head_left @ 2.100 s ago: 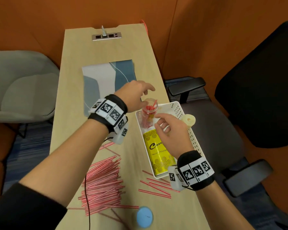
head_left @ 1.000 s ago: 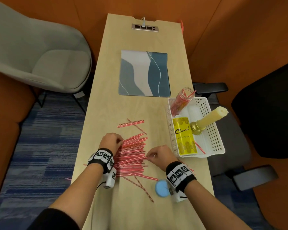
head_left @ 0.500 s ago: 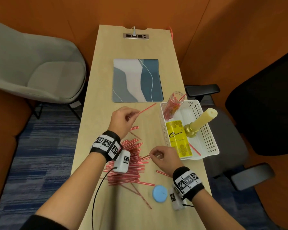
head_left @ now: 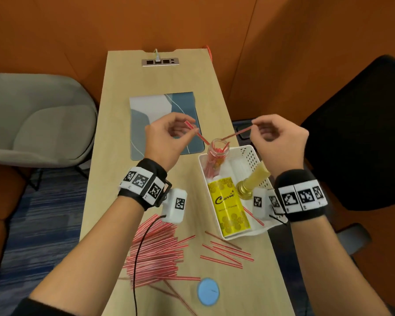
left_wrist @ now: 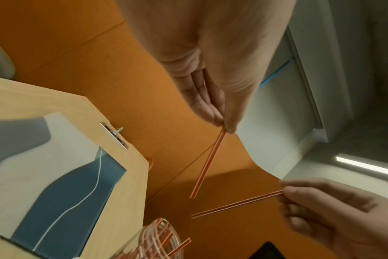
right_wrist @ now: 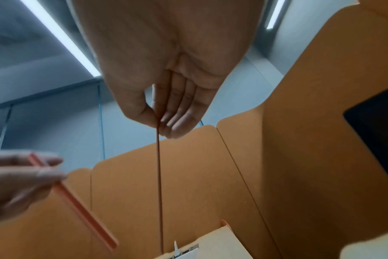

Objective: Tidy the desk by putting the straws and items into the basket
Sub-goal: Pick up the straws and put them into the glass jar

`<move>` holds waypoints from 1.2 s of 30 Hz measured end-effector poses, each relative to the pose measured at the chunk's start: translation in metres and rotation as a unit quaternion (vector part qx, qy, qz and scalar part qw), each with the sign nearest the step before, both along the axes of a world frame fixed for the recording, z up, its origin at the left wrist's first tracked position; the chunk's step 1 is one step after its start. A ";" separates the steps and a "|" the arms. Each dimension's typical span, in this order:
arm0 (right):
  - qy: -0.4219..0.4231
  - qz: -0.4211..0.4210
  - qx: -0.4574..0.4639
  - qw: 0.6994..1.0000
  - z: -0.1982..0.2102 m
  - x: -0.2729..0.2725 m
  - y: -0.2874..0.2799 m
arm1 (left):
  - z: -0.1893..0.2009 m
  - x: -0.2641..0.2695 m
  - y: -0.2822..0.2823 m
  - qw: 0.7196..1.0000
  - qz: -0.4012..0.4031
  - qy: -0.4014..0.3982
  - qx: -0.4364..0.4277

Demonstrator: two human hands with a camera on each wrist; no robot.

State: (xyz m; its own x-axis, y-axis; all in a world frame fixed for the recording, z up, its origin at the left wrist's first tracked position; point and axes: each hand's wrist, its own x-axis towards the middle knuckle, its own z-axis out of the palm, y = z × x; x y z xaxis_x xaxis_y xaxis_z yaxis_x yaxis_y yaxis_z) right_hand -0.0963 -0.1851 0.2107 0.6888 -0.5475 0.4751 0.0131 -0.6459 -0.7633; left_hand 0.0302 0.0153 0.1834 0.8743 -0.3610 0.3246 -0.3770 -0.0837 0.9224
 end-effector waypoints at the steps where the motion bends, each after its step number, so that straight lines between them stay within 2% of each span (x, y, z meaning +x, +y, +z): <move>1: 0.010 0.004 -0.019 1.000 -0.004 0.008 -0.005 | 0.002 0.001 -0.004 1.000 -0.002 -0.005 -0.002; 7: 0.175 0.059 -0.066 0.981 -0.045 0.030 -0.012 | 0.006 0.015 -0.030 0.999 -0.028 -0.022 0.022; 12: 0.190 0.086 0.003 0.978 -0.071 -0.004 0.007 | -0.002 0.023 -0.053 0.990 -0.080 -0.025 0.110; 16: 0.284 0.198 0.056 0.936 -0.101 -0.046 0.040 | -0.016 0.025 -0.068 0.977 -0.104 -0.047 0.178; 20: 0.399 0.248 0.075 0.879 -0.140 -0.084 0.072 | -0.035 0.026 -0.073 0.960 -0.117 -0.061 0.247; 23: 0.463 0.281 0.045 0.839 -0.165 -0.100 0.095 | -0.052 0.024 -0.072 0.949 -0.123 -0.058 0.285; 28: 0.559 0.283 -0.107 0.772 -0.188 -0.107 0.122 | -0.061 0.020 -0.061 0.936 -0.103 -0.107 0.319; 32: 0.576 0.255 -0.145 0.763 -0.201 -0.108 0.127 | -0.063 0.013 -0.033 0.954 -0.073 -0.106 0.270; 36: 0.577 0.248 -0.182 0.757 -0.206 -0.107 0.130 | -0.086 -0.005 0.018 0.964 -0.044 -0.036 0.260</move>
State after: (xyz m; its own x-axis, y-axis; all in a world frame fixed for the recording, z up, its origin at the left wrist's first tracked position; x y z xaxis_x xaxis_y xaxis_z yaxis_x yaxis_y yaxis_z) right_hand -0.2034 -0.0551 0.0051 0.8384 -0.0638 -0.5413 -0.2167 -0.9503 -0.2236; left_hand 0.0255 0.0328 0.0973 0.8154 -0.5622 0.1379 -0.4643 -0.4930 0.7357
